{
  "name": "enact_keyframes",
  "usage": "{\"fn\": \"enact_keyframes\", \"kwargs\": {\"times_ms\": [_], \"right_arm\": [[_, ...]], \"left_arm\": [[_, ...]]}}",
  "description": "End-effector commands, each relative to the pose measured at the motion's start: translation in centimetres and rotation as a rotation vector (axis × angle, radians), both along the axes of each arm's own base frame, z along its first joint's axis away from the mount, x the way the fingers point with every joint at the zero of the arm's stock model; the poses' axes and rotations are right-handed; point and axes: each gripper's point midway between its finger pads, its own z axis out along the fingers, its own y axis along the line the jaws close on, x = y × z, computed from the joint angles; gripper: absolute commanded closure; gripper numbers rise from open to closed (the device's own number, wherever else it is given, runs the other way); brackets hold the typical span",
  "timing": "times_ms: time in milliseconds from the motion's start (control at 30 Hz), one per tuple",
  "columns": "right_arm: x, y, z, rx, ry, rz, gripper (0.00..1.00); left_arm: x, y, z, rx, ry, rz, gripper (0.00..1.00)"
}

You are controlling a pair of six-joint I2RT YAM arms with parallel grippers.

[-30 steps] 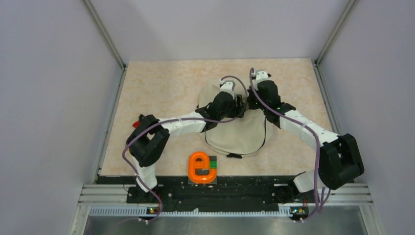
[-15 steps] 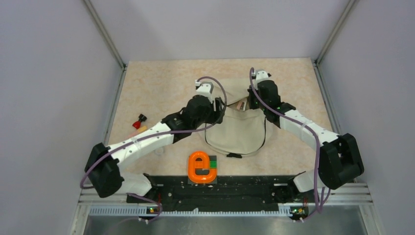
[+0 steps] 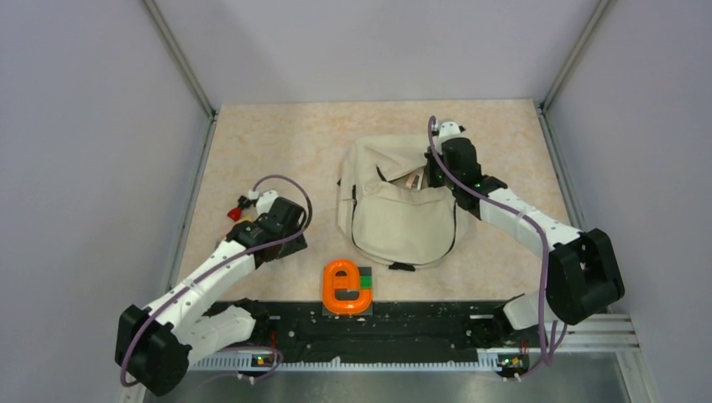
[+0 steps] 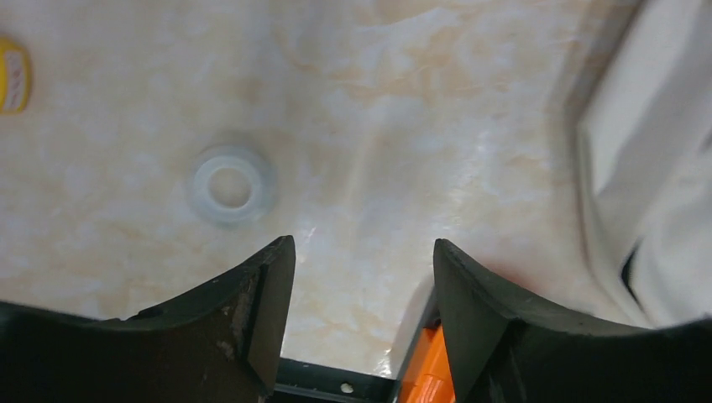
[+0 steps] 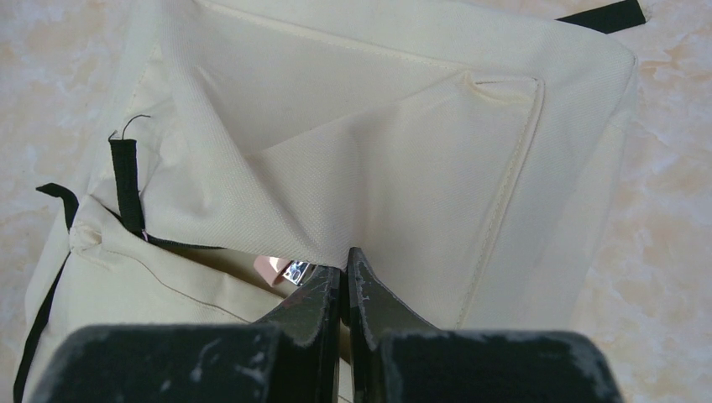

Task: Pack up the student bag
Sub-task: Pick up the stationery from the center of the board.

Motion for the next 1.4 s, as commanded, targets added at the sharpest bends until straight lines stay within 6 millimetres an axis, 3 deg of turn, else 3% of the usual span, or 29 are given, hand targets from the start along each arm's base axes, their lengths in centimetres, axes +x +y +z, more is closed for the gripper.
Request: {"fn": "enact_keyframes", "kwargs": {"times_ms": [0, 200, 833, 1267, 1367], "right_arm": [[0.9, 0.8, 1.7, 0.056, -0.048, 0.014, 1.0], [0.8, 1.1, 1.3, 0.068, -0.037, 0.023, 1.0], [0.6, 1.4, 0.8, 0.072, -0.023, 0.036, 1.0], [0.6, 1.4, 0.7, 0.07, -0.02, 0.037, 1.0], [0.6, 1.3, 0.7, 0.068, -0.02, 0.034, 1.0]], "left_arm": [[-1.7, 2.9, -1.1, 0.014, 0.015, 0.141, 0.36], [-2.0, 4.3, -3.6, 0.071, 0.081, 0.188, 0.41], [1.3, 5.0, -6.4, 0.061, 0.104, 0.189, 0.48], [0.0, 5.0, -8.5, 0.028, 0.165, 0.217, 0.54], [-0.8, 5.4, -9.0, 0.039, 0.182, 0.227, 0.62]]}}
